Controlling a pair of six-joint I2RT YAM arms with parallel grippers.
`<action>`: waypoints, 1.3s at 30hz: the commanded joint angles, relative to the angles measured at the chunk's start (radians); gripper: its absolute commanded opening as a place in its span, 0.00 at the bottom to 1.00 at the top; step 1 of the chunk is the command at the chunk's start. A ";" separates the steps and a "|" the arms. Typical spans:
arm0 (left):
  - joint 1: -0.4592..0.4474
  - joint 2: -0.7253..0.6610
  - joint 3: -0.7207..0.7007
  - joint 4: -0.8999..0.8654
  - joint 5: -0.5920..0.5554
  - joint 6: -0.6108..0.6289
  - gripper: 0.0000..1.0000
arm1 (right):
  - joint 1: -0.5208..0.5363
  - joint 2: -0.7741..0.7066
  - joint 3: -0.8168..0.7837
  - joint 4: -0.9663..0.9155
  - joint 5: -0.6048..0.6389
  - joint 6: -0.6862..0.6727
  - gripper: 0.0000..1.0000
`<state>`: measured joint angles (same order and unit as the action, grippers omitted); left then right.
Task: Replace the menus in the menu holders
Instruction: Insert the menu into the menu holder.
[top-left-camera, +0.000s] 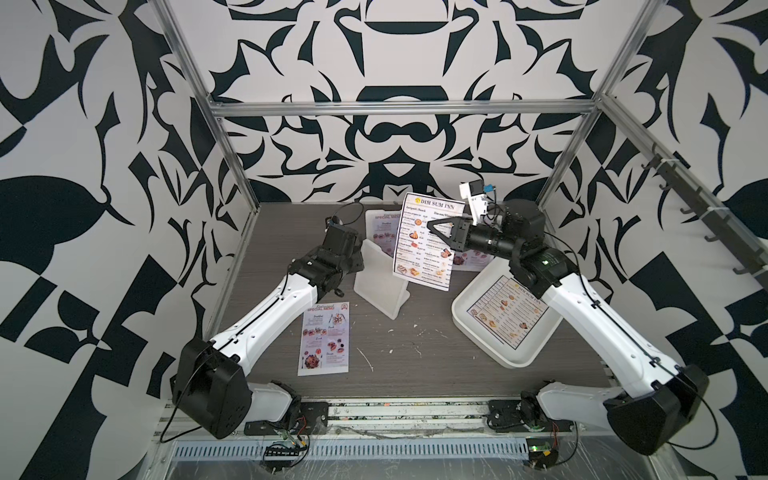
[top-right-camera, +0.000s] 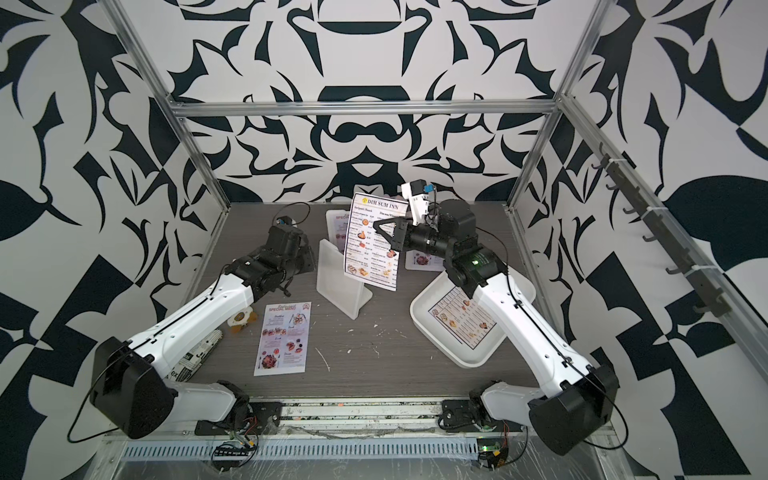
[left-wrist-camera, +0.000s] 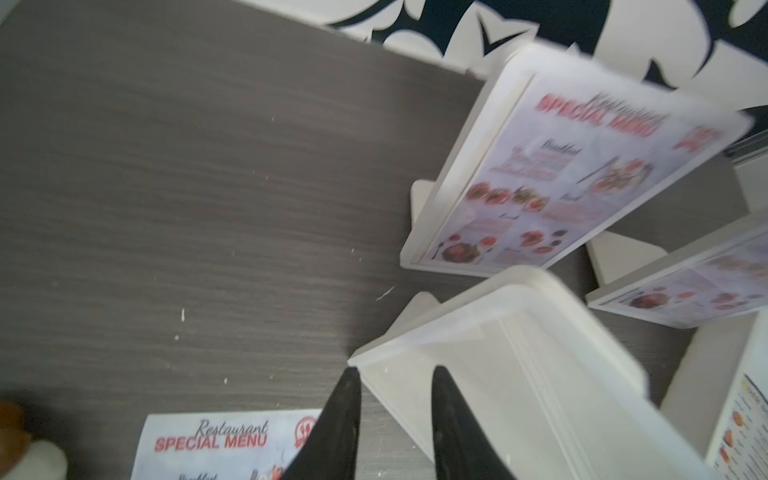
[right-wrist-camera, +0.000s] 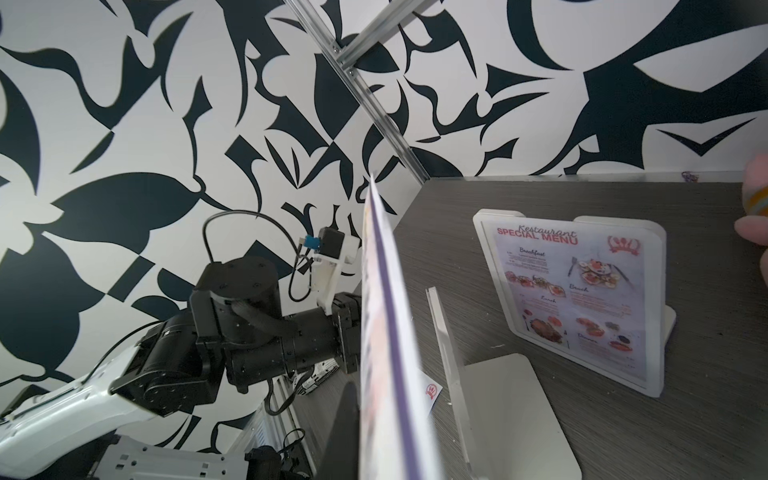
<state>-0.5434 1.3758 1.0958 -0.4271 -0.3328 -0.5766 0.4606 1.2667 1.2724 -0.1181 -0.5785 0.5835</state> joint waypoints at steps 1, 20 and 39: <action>0.007 0.039 0.005 0.032 0.009 0.009 0.32 | 0.030 0.011 0.066 -0.009 0.080 -0.030 0.00; 0.094 0.276 0.129 0.146 0.156 0.077 0.50 | 0.079 0.074 0.171 -0.003 0.232 0.032 0.00; 0.095 0.206 0.094 0.055 0.014 0.056 0.58 | 0.079 0.143 0.195 0.042 0.220 0.097 0.00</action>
<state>-0.4515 1.5913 1.2076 -0.3405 -0.2970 -0.5148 0.5346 1.4284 1.4391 -0.1497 -0.3439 0.6598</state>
